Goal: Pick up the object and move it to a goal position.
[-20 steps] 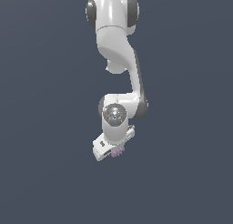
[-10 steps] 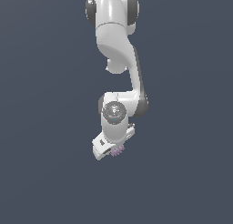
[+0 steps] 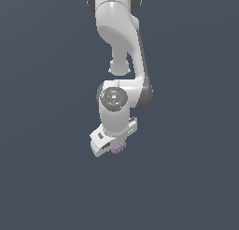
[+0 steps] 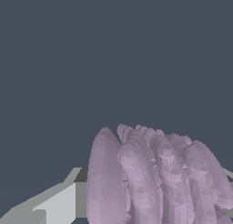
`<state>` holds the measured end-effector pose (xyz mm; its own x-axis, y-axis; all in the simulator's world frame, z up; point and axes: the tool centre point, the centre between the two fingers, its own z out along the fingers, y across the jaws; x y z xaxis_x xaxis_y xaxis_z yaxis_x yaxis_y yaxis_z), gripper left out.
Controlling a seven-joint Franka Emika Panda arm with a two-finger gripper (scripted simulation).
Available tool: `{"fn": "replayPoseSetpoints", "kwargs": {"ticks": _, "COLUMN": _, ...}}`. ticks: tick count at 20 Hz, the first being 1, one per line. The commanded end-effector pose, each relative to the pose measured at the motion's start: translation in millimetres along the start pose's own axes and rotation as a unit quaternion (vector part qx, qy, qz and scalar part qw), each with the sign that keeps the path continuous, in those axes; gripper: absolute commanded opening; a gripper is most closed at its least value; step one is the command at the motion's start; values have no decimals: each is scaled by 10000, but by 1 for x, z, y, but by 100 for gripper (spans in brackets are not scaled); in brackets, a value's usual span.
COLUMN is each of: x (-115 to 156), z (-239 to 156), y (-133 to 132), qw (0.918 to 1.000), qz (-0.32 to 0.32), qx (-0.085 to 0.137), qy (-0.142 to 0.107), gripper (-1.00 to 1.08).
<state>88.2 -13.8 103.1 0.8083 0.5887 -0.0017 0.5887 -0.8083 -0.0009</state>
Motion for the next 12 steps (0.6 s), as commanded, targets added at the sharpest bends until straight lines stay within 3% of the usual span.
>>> {"fn": "replayPoseSetpoints", "kwargs": {"ticks": 1, "x": -6, "z": -24, "y": 0, "qw": 10000, "qz": 1, "qx": -6, "qy": 6, "gripper": -100}}
{"fn": "replayPoseSetpoints", "kwargs": {"ticks": 12, "x": -37, "z": -151, "y": -2, "qw": 10000, "qz": -3, "qx": -6, "qy": 6, "gripper": -100}}
